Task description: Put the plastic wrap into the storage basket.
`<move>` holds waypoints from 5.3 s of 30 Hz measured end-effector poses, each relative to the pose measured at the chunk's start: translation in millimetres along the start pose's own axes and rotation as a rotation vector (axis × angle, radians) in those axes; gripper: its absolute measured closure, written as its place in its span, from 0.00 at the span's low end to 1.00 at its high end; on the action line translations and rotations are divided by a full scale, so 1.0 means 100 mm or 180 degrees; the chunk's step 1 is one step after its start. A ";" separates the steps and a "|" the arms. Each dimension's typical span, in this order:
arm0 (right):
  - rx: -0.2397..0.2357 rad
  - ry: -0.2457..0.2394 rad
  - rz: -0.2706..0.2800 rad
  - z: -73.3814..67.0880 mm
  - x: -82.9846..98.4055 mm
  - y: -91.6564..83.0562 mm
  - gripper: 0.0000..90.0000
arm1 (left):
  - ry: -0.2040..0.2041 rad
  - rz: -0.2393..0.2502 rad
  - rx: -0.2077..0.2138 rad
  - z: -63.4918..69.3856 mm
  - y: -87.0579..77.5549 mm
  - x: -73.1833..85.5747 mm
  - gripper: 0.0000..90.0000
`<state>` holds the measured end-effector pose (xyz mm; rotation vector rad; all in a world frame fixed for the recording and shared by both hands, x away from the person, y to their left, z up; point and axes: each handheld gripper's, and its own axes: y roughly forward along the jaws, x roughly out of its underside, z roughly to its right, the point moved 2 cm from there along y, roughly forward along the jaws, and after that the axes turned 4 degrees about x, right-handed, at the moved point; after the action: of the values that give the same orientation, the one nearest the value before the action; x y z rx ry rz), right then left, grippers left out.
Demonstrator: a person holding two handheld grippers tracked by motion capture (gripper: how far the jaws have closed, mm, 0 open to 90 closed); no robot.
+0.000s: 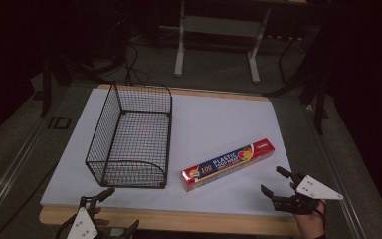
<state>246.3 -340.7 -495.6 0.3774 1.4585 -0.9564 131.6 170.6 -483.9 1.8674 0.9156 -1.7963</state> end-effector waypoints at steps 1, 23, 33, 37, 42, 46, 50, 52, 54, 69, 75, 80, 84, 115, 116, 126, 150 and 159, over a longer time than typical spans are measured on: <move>-0.0013 -0.0017 -0.0005 0.00 0.00 0.01 0.20 | 0.0000 0.0004 0.0008 0.00 0.00 0.00 0.00; -0.0158 0.0016 -0.0739 -0.03 -0.02 0.17 0.12 | -0.0016 -0.0018 0.0129 0.03 0.03 0.01 0.00; -0.0087 -0.0340 -0.1246 0.09 -0.08 0.27 0.11 | -0.0057 -0.0035 0.0159 0.03 0.05 0.01 0.00; -0.0241 -0.0522 -0.1512 0.10 -0.07 0.34 0.10 | -0.0077 -0.0043 0.0156 0.04 0.06 0.01 0.00; -0.0447 -0.0619 -0.1873 0.07 -0.10 0.47 0.11 | -0.0110 -0.0033 0.0149 0.04 0.06 0.01 0.00; -0.0463 -0.0757 -0.1987 0.09 -0.19 0.56 0.11 | -0.0114 -0.0043 0.0145 0.03 0.07 0.02 0.00; -0.0484 -0.0913 -0.2103 0.11 -0.30 0.65 0.11 | -0.0105 -0.0061 0.0141 0.04 0.06 0.02 0.00; -0.0502 -0.1001 -0.2182 0.12 -0.35 0.69 0.11 | -0.0106 -0.0065 0.0140 0.04 0.07 0.02 0.00; -0.0551 -0.1088 -0.2255 0.13 -0.40 0.74 0.11 | -0.0113 -0.0072 0.0145 0.04 0.07 0.02 0.00; -0.0815 -0.1492 -0.2623 0.02 -0.67 1.08 0.11 | -0.0122 -0.0148 0.0128 0.05 0.07 0.04 0.00; -0.0898 -0.1648 -0.2668 -0.07 -0.78 1.22 0.11 | -0.0142 -0.0156 0.0120 0.04 0.07 0.04 0.00; -0.0932 -0.1804 -0.2659 -0.13 -0.83 1.35 0.11 | -0.0173 -0.0166 0.0141 0.04 0.07 0.05 0.00; -0.1044 -0.2005 -0.2718 -0.17 -0.86 1.45 0.11 | -0.0181 -0.0165 0.0150 0.04 0.06 0.05 0.00; -0.1423 -0.3192 -0.3306 -0.40 -0.47 2.14 0.20 | -0.0239 -0.0222 0.0140 0.02 0.06 0.07 0.00; -0.1444 -0.3172 -0.3344 -0.39 -0.46 2.15 0.22 | -0.0234 -0.0225 0.0137 0.02 0.07 0.07 0.00; -0.1632 -0.3201 -0.3570 -0.40 -0.45 2.21 0.34 | -0.0248 -0.0231 0.0109 0.00 0.07 0.07 0.00; -0.1168 -0.1982 -0.3551 -0.29 -0.85 1.90 0.43 | -0.0225 -0.0230 0.0125 0.01 0.08 0.07 0.00; -0.1057 -0.1501 -0.3477 -0.25 -1.05 1.82 0.43 | -0.0237 -0.0209 0.0124 0.01 0.07 0.06 0.00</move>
<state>379.9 -180.6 -460.0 -0.9374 1.3003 -1.4715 135.0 166.2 -491.4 1.8000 0.9313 -1.9222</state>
